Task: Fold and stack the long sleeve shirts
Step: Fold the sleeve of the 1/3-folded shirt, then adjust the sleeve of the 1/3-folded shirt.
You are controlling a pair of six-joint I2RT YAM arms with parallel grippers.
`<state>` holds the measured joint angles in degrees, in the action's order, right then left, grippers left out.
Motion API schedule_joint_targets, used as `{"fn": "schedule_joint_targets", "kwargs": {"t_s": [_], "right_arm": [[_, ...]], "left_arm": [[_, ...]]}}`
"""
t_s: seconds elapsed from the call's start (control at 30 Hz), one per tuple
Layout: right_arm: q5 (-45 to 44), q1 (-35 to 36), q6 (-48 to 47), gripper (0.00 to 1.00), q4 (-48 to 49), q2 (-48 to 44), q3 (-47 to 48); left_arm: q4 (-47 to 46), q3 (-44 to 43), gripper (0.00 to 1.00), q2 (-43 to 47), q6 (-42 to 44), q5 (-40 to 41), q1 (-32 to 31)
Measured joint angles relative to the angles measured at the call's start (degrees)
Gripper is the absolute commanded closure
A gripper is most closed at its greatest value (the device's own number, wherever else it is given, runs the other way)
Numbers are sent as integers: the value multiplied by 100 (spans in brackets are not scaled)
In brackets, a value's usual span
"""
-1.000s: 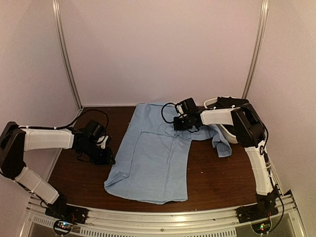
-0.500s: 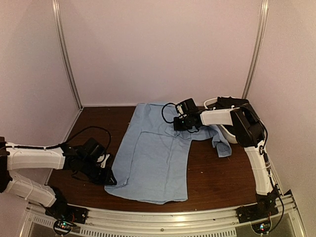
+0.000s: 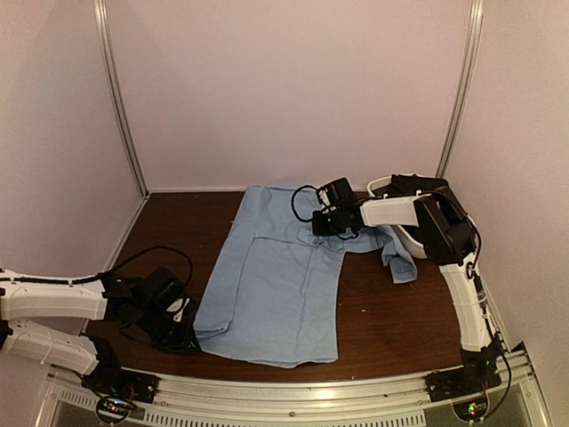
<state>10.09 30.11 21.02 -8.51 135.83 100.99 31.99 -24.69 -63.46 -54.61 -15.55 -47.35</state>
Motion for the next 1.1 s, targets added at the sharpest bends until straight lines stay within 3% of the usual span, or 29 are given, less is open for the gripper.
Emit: {"fn": "schedule_joint_targets", "kwargs": {"t_s": [0.13, 0.37, 0.47, 0.63, 0.9, 1.1], "right_arm": [[2, 0, -2, 100, 0, 0, 0], [20, 0, -2, 100, 0, 0, 0], [22, 0, -2, 100, 0, 0, 0], [39, 0, 0, 100, 17, 0, -15], [66, 0, 26, 100, 251, -2, -164], [101, -2, 31, 100, 315, -2, -192]], "left_arm": [[398, -293, 79, 227, 55, 28, 0], [715, -1652, 78, 590, 407, 271, 0], [732, -1923, 69, 289, 529, 625, 0], [848, -1681, 55, -420, 605, 1054, 7], [761, -1117, 35, -389, 629, 1169, 17], [581, -988, 30, -374, 632, 1108, 17]]}}
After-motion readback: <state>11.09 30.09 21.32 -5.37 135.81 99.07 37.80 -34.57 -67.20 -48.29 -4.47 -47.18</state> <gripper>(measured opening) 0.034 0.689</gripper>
